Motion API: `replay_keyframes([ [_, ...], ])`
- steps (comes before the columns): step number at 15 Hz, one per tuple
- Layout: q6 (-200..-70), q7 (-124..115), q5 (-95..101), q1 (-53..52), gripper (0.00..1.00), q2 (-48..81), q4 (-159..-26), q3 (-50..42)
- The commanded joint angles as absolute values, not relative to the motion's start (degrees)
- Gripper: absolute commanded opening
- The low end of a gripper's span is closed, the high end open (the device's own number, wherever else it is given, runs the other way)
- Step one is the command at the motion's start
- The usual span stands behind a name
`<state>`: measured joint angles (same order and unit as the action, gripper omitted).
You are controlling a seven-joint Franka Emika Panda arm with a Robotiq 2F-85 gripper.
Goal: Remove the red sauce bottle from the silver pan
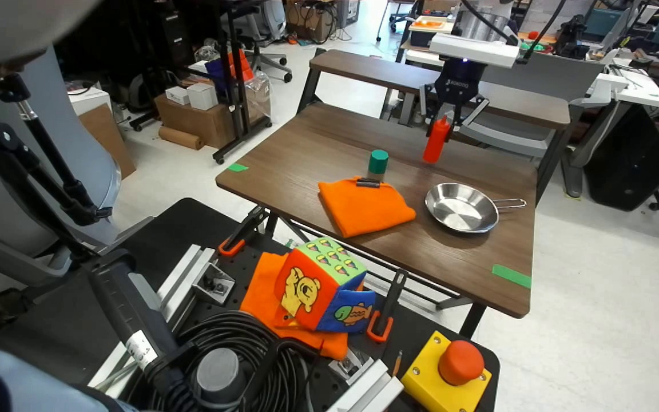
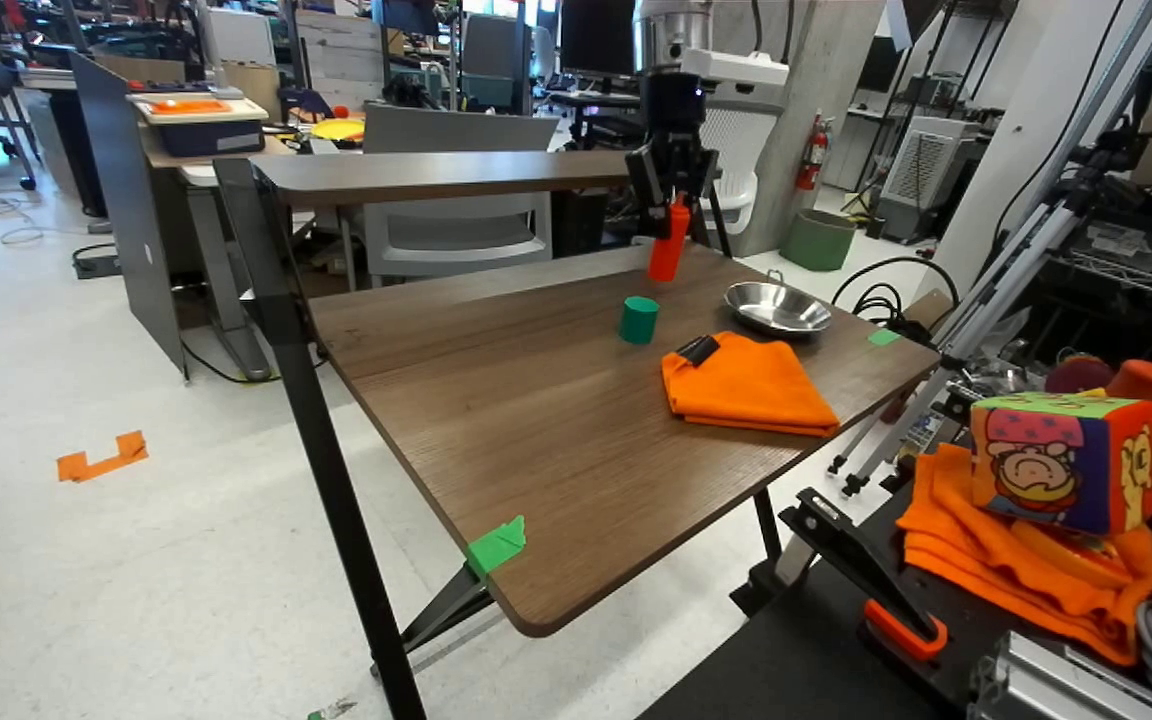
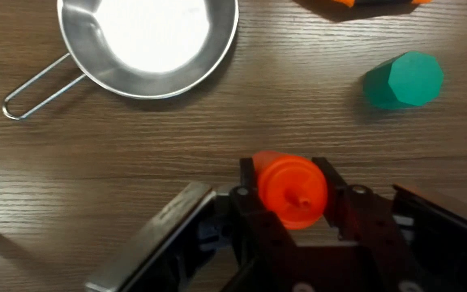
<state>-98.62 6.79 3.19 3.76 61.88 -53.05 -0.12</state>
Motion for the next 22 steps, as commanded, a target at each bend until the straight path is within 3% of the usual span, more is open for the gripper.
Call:
replay_keyframes([
  [1, -92.99, 7.42, 1.68, 3.38, 0.13, 69.53, -41.37, 0.69],
  [5, -89.37, 7.19, 1.91, 2.71, 0.13, 72.69, -36.55, 0.40],
  [6, -87.99, 6.91, 2.04, 2.58, 0.63, 73.19, -35.50, 0.21],
  [8, -85.21, 6.56, 2.18, 2.52, 0.71, 73.76, -33.77, -0.02],
  [12, -83.69, 8.40, 2.74, 3.37, 0.99, 69.56, -35.61, 0.27],
  [22, -88.63, -1.13, 3.98, 8.75, 1.00, 66.73, -44.23, -5.51],
])
